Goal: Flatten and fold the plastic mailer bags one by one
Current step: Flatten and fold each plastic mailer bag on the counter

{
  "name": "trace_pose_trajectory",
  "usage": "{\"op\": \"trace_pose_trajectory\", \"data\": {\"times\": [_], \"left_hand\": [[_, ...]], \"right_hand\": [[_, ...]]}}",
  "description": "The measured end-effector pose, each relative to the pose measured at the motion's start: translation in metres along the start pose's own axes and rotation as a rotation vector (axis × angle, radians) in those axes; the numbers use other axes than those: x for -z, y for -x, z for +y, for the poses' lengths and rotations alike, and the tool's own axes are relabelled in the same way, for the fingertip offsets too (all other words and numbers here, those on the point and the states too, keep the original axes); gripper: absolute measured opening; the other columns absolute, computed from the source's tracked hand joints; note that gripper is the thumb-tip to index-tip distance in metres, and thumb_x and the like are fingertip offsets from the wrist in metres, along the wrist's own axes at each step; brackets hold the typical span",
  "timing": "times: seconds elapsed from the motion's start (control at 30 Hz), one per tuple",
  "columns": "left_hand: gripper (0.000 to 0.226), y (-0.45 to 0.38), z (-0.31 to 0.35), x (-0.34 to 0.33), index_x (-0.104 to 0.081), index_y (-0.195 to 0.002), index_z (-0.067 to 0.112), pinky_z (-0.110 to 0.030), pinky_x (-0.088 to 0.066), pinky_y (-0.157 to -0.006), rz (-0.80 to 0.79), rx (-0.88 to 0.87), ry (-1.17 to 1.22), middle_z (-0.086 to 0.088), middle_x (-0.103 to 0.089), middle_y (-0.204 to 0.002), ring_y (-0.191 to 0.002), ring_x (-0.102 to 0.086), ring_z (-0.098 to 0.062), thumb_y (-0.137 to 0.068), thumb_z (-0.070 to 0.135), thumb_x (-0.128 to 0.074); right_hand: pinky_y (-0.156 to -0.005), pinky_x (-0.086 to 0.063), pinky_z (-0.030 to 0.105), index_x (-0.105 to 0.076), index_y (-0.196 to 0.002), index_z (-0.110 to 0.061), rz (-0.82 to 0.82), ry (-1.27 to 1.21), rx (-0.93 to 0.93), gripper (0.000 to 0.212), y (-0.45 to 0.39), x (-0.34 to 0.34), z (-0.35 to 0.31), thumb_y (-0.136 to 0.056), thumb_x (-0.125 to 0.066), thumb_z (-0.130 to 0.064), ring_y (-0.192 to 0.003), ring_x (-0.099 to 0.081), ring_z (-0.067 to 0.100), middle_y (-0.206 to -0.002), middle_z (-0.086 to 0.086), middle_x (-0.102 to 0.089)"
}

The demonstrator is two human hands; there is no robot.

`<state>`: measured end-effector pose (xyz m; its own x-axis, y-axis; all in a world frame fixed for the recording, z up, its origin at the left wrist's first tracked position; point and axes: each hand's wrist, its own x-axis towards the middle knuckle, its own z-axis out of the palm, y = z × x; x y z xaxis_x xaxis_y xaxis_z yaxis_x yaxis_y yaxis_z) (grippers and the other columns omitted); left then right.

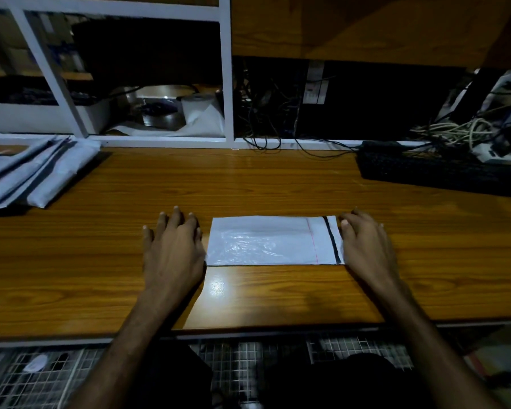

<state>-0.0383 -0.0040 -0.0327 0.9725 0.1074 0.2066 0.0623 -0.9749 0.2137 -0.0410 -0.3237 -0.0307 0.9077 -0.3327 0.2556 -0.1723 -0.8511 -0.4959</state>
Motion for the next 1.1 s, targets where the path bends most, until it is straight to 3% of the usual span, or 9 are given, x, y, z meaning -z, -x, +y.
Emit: {"op": "trace_pose_trajectory", "data": {"times": [0.13, 0.27, 0.4, 0.5, 0.6, 0.77, 0.9, 1.1], "left_hand": [[0.035, 0.004, 0.014, 0.008, -0.064, -0.134, 0.011, -0.057, -0.026, -0.122, 0.138, -0.043, 0.096, -0.015, -0.052, -0.153, -0.146, -0.042, -0.036, -0.106, 0.027, -0.049], [0.026, -0.001, 0.056, 0.003, -0.066, -0.119, 0.015, -0.051, -0.024, -0.125, 0.069, -0.223, 0.186, -0.011, -0.058, -0.146, -0.143, -0.044, -0.030, -0.107, 0.026, -0.045], [0.024, -0.001, 0.100, -0.008, -0.069, -0.105, 0.013, -0.044, -0.031, -0.119, 0.022, -0.355, 0.241, -0.011, -0.067, -0.124, -0.129, -0.054, -0.031, -0.105, 0.017, -0.045], [0.032, -0.001, 0.108, -0.023, -0.069, -0.119, 0.009, -0.041, -0.034, -0.115, 0.016, -0.409, 0.230, -0.014, -0.067, -0.129, -0.127, -0.056, -0.031, -0.106, 0.019, -0.042], [0.050, 0.000, 0.104, -0.031, -0.062, -0.134, 0.012, -0.042, -0.035, -0.117, 0.011, -0.432, 0.156, -0.012, -0.063, -0.139, -0.132, -0.053, -0.028, -0.106, 0.031, -0.025], [0.083, 0.003, 0.099, -0.027, -0.041, -0.156, 0.009, -0.045, -0.024, -0.126, -0.073, -0.443, 0.033, -0.013, -0.042, -0.161, -0.150, -0.035, -0.029, -0.096, 0.045, 0.004], [0.085, 0.007, 0.098, -0.025, -0.027, -0.161, 0.006, -0.048, -0.015, -0.128, -0.142, -0.400, -0.020, -0.014, -0.027, -0.169, -0.157, -0.021, -0.029, -0.096, 0.047, 0.007], [0.090, 0.013, 0.097, -0.027, -0.020, -0.163, 0.006, -0.052, -0.005, -0.129, -0.167, -0.277, -0.048, -0.013, -0.017, -0.172, -0.160, -0.010, -0.028, -0.093, 0.055, 0.008]], "right_hand": [[-0.126, -0.020, 0.048, -0.065, -0.136, -0.010, 0.078, -0.054, 0.050, 0.033, 0.008, 0.006, -0.006, -0.107, -0.050, -0.019, -0.141, -0.047, 0.024, -0.149, 0.008, -0.056], [-0.122, -0.010, 0.033, -0.062, -0.137, -0.013, -0.052, -0.007, 0.236, 0.034, 0.013, -0.003, -0.043, -0.109, -0.047, -0.026, -0.142, -0.046, 0.018, -0.151, 0.004, -0.055], [-0.125, -0.018, 0.039, -0.059, -0.140, -0.015, -0.156, 0.066, 0.424, 0.039, 0.015, -0.025, -0.074, -0.111, -0.037, -0.029, -0.147, -0.039, 0.019, -0.155, 0.004, -0.051], [-0.127, -0.017, 0.041, -0.052, -0.149, -0.016, -0.177, 0.144, 0.452, 0.046, 0.018, -0.036, -0.072, -0.111, -0.029, -0.030, -0.151, -0.034, 0.018, -0.158, 0.004, -0.047], [-0.127, -0.018, 0.043, -0.052, -0.150, -0.018, -0.183, 0.196, 0.457, 0.060, 0.020, -0.038, -0.071, -0.104, -0.018, -0.037, -0.151, -0.034, 0.018, -0.157, 0.003, -0.049], [-0.128, -0.014, 0.045, -0.043, -0.156, -0.022, -0.212, 0.296, 0.467, 0.066, 0.021, -0.037, -0.068, -0.101, -0.011, -0.042, -0.155, -0.026, 0.017, -0.163, 0.000, -0.040], [-0.128, -0.010, 0.048, -0.035, -0.160, -0.021, -0.224, 0.335, 0.452, 0.083, 0.024, -0.034, -0.064, -0.092, 0.005, -0.050, -0.158, -0.017, 0.018, -0.168, 0.001, -0.029], [-0.128, -0.011, 0.051, -0.033, -0.160, -0.015, -0.200, 0.380, 0.404, 0.084, 0.028, -0.035, -0.060, -0.094, 0.004, -0.051, -0.158, -0.015, 0.025, -0.169, 0.008, -0.025]]}}
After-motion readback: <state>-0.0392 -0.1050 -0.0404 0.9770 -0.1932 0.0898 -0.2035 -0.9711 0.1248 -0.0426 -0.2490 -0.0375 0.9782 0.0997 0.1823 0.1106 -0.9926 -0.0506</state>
